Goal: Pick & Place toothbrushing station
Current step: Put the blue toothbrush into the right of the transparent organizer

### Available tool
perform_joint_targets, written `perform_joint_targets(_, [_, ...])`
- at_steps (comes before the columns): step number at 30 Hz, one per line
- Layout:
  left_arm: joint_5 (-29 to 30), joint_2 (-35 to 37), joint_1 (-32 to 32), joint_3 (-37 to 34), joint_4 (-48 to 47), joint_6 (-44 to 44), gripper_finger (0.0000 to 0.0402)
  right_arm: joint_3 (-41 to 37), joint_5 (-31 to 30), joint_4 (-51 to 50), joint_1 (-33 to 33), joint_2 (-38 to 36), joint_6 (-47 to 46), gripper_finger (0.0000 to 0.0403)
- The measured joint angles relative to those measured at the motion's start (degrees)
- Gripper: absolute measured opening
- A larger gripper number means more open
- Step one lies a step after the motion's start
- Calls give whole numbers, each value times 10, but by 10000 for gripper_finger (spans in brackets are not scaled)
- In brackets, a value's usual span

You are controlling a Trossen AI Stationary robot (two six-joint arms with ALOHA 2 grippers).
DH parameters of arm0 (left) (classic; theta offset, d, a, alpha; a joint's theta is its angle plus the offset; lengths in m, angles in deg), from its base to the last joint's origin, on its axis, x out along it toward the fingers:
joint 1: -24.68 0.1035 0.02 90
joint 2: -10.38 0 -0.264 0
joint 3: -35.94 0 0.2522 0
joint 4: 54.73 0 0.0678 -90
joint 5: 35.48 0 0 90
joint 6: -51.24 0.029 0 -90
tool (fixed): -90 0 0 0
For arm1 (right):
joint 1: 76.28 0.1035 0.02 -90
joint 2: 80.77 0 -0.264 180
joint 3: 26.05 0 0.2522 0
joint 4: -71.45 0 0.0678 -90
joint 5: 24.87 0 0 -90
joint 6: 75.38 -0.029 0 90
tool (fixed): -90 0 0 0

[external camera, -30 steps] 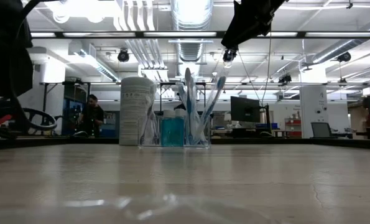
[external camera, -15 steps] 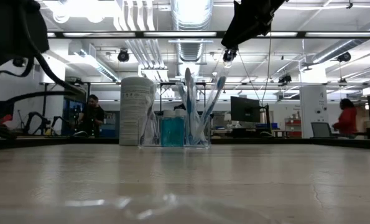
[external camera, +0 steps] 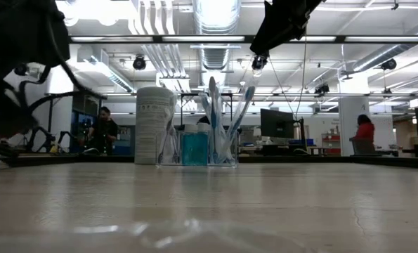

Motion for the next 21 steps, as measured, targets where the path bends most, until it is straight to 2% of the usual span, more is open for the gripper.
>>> perform_joint_targets(11, [146, 101, 54, -1, -51, -6, 202, 0, 0, 2, 0, 0, 0, 169])
perform_joint_targets(21, [243, 161, 80, 9, -66, -6, 202, 0, 0, 10, 0, 0, 15, 169])
